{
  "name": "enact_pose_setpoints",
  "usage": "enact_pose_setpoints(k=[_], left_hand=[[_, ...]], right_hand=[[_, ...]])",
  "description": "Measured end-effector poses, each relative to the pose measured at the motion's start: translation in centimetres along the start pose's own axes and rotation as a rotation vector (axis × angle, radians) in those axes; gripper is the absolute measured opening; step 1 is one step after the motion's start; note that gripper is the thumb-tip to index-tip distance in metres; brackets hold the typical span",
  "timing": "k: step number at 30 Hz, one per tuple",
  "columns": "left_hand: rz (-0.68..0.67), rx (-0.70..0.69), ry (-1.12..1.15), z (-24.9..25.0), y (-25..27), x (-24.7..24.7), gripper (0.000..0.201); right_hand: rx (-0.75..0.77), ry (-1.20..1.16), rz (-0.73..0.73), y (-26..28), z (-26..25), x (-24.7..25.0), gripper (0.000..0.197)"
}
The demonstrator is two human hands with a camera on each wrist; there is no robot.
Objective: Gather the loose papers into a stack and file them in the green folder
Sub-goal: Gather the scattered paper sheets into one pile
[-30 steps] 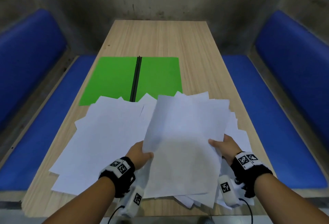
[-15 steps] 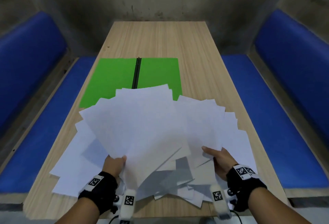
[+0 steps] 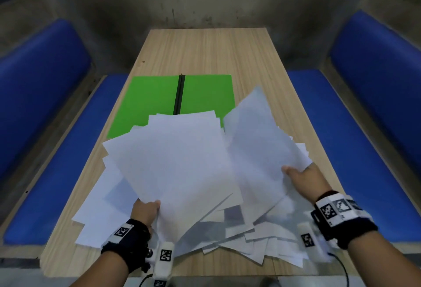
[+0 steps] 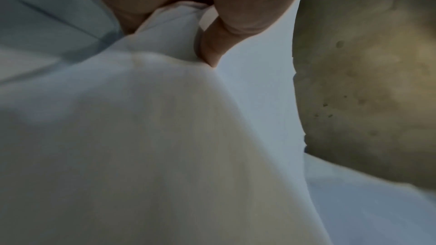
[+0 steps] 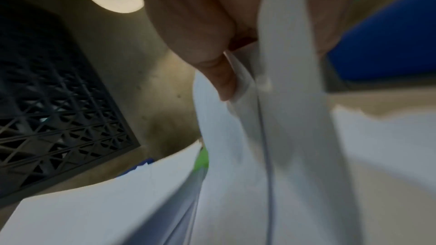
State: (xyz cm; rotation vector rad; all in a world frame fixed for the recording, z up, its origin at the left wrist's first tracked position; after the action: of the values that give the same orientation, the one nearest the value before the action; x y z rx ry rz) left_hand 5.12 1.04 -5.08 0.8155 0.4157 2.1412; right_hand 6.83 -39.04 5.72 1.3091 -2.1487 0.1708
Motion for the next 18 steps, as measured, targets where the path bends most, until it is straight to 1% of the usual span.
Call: enact_pose_setpoints(k=[2,3,5,7,8,10,11,13,15,18], left_hand=[[-0.013,-0.029,-0.023,0.2,0.3,-0.1,0.02],[-0.007,-0.048,-0.032,0.1,0.3,-0.2,0.028],[0.005,-0.077,-0.073,0.0,0.4,-0.2,0.04],[0.0,-0.096,-0.072,-0.1,0.4,-0.3,0.043],[-0.014,-0.104,-0.059,-0.1,0.5,-0.3,0.042],[-0.026,-0.133,-0.033,0.1,0.7,-0.3,0.039],[-0.043,-0.144,-0.017,0.2,0.7,-0.3,0.037],[-0.066,-0.169,0.013,0.7,0.8,-0.4,0.03],[-0.073,-0.191,0.057,1.2,0.8,-0.4,0.023],[-0.046,-0.215,0.102,1.8,0.7,0.0,0.021]], right_hand=[[0.145,0.073,0.022,-0.3,-2.6,2.0,0.017],[0.218,0.113,0.034,-0.4,-3.8,3.1,0.011],[0.376,0.186,0.056,-0.4,-6.2,5.0,0.012],[0.481,0.191,0.045,-0.2,-8.5,7.0,0.014],[0.497,0.154,0.004,-0.1,-9.5,7.6,0.016],[0.491,0.061,-0.122,0.1,-11.0,8.3,0.021],[0.486,0.027,-0.179,0.0,-11.6,8.2,0.02],[0.47,-0.016,-0.238,-0.4,-12.3,7.9,0.016],[0.444,-0.034,-0.23,-0.8,-12.7,7.9,0.013],[0.452,-0.015,-0.165,-1.0,-13.4,9.1,0.011]])
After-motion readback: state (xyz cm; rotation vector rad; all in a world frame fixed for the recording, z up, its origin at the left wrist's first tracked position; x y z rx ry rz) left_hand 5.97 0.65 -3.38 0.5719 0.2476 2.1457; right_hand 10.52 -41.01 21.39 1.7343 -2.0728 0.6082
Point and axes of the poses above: each hand's wrist, its own y-axis away from the middle knuckle, its own x-axis out of the back of the hand, z = x × y, the point moved 5 cm from there along -y, towards the middle knuckle, and after that the axes turned 10 degrees about z, right-handed, at the moved point
